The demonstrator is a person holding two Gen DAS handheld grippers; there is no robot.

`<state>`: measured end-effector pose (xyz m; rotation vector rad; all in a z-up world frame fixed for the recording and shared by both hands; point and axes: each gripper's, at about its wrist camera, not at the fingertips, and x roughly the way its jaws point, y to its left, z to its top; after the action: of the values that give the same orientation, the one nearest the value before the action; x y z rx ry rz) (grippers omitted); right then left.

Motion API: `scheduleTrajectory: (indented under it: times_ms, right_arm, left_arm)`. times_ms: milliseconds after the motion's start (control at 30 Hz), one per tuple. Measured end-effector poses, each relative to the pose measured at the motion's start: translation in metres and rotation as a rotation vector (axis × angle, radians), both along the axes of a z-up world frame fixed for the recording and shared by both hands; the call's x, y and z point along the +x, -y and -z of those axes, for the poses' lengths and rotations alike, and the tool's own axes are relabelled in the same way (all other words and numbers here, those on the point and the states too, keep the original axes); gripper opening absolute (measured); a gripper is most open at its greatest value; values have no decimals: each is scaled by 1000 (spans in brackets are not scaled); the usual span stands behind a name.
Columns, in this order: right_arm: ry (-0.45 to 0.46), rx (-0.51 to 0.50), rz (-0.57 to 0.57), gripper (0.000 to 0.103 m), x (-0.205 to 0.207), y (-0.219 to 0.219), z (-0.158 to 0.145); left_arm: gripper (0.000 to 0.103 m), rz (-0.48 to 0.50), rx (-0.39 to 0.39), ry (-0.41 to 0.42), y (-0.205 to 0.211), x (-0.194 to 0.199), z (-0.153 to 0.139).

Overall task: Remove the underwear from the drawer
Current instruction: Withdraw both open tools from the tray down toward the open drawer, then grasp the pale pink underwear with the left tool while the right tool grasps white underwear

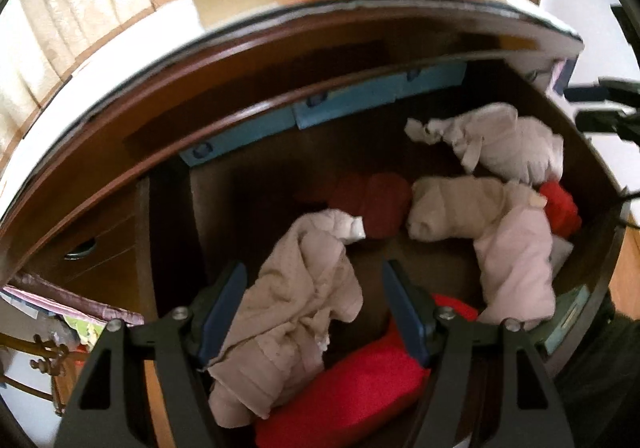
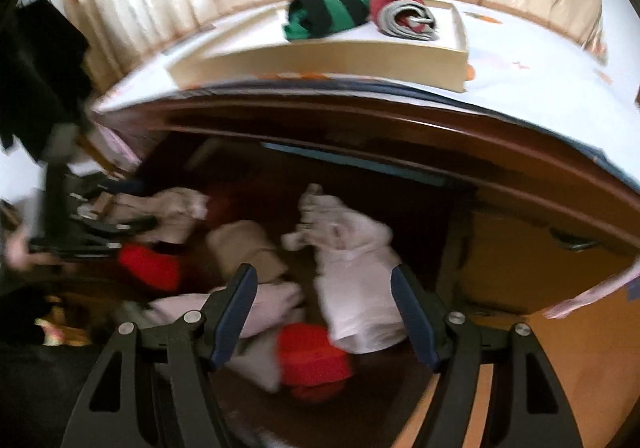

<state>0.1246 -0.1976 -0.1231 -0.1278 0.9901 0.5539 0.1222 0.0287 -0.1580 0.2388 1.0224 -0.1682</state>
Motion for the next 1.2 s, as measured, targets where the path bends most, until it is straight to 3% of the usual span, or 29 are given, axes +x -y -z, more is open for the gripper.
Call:
scheduleTrajectory:
  times_ms: [233, 433, 667, 1100, 1200]
  right_arm:
    - [57, -131, -30, 71, 18, -21, 19]
    - [46, -211, -66, 71, 28, -38, 36]
    - [6, -264, -102, 71, 34, -48, 52]
    - [-70, -323, -106, 71, 46, -57, 74]
    - [-92, -333, -103, 71, 46, -60, 78]
  left_arm:
    - [71, 42, 14, -69, 3, 8, 8]
    - [71, 72, 22, -111, 7, 15, 13]
    - [63, 90, 33, -158, 9, 22, 21]
    - [62, 100, 108, -195, 15, 27, 30]
    - [56, 106, 116, -198, 16, 28, 31]
